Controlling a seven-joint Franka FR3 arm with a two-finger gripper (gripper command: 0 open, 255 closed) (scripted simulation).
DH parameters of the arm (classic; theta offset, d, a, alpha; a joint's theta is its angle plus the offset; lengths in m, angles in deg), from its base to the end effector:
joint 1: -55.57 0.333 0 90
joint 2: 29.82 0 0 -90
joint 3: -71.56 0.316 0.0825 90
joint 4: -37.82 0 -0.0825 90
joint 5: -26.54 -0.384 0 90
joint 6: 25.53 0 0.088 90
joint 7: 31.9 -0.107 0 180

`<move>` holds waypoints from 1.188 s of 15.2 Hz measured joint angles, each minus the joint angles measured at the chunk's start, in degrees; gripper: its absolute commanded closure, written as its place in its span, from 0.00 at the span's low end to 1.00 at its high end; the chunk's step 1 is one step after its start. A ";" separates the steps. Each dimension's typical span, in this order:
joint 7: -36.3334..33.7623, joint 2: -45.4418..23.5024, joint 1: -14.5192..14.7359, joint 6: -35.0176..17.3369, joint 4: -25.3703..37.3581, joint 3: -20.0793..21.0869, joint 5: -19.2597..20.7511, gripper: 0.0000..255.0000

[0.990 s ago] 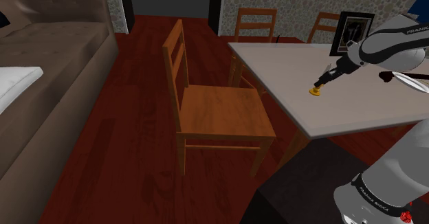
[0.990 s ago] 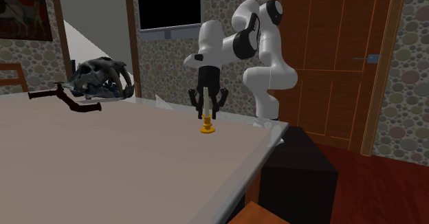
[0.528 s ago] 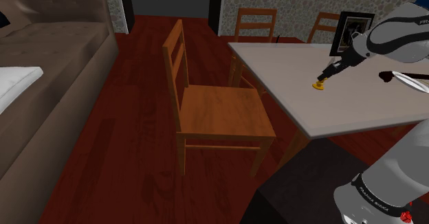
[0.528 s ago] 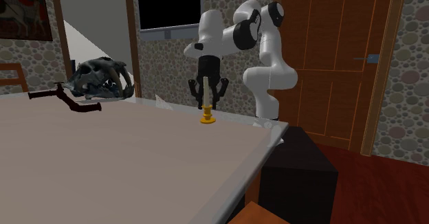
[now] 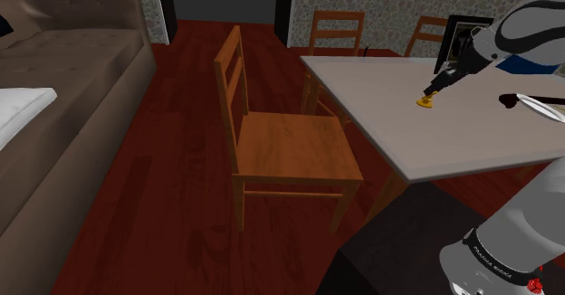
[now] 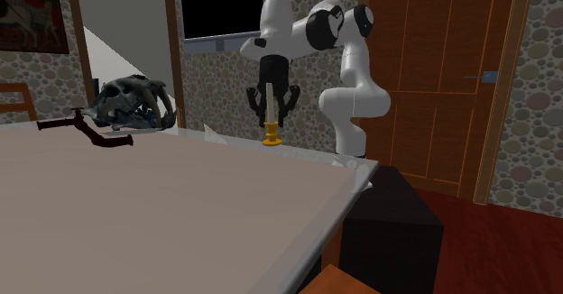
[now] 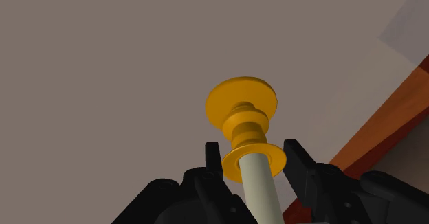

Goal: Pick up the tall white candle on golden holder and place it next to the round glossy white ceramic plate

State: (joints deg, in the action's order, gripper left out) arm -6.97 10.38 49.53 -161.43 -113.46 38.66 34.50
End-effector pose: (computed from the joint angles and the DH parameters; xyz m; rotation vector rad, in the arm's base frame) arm 0.2981 -0.2491 0.4649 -3.0257 0.1671 -0.6613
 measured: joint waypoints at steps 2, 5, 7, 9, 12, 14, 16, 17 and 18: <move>-0.50 0.71 -0.14 1.65 0.94 0.75 -0.06 1.00; -0.67 1.22 -0.16 4.25 3.06 1.26 -0.24 1.00; -1.02 1.67 -0.18 5.91 4.28 1.84 -0.37 1.00; -1.33 1.78 -0.06 7.35 5.62 2.30 -0.56 1.00; -1.90 2.39 -0.05 9.88 7.56 3.21 -0.78 1.00; -2.10 2.61 -0.02 11.37 8.83 3.60 -0.92 1.00; -2.29 2.51 0.17 12.93 10.52 3.93 -1.14 1.00; -2.46 2.52 0.24 13.58 11.15 4.16 -1.24 1.00; -2.57 2.56 0.28 14.33 11.85 4.35 -1.32 1.00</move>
State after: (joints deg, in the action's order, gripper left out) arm -9.54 12.94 49.81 -147.10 -101.60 43.02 33.18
